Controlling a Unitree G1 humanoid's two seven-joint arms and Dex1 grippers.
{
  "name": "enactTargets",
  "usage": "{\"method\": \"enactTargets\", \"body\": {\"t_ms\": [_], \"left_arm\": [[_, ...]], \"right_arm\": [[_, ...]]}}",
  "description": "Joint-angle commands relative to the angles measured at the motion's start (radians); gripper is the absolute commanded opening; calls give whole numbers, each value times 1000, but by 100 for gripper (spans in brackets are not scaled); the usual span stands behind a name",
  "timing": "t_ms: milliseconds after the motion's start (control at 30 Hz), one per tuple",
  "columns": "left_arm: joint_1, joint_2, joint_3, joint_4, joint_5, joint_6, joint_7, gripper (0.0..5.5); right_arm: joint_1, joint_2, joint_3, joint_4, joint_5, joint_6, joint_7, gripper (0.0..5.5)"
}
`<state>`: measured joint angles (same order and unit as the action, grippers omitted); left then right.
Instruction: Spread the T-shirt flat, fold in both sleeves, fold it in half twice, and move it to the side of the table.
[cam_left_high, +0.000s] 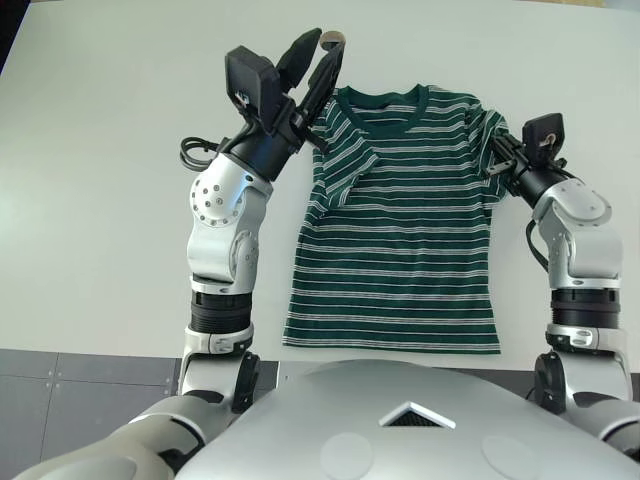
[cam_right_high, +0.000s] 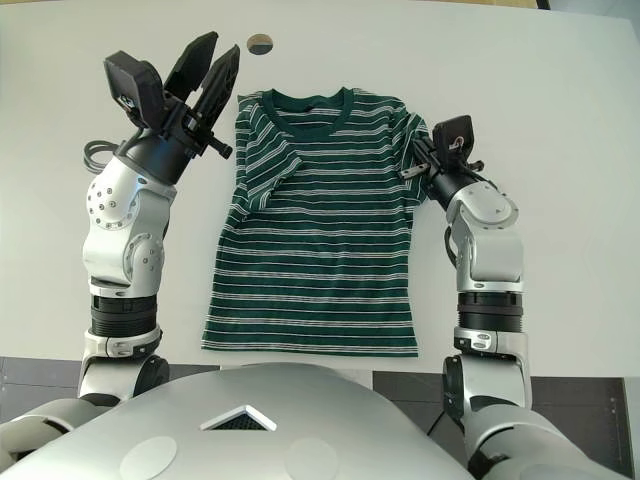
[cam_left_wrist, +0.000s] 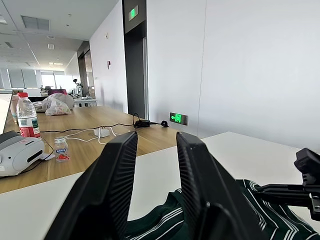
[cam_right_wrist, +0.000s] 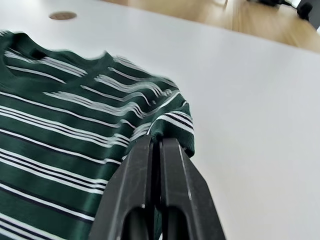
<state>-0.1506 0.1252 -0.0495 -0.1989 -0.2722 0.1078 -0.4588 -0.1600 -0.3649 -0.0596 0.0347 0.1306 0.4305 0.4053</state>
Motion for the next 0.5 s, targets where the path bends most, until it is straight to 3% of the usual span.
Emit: {"method": "enactTargets", "body": {"t_ms": [33,300,500], "left_arm": [[-5,0,0,12,-2,-2,8,144],[-9,1,-3,19,13,-1,25,144],[-13,8,6,34,18,-9,28,144]], "right_arm": [[2,27,57,-64,3,47,10,12],[-21,68,251,61,-115,-14,14,12],[-15,84,227,37,-97,-62,20,129]]}}
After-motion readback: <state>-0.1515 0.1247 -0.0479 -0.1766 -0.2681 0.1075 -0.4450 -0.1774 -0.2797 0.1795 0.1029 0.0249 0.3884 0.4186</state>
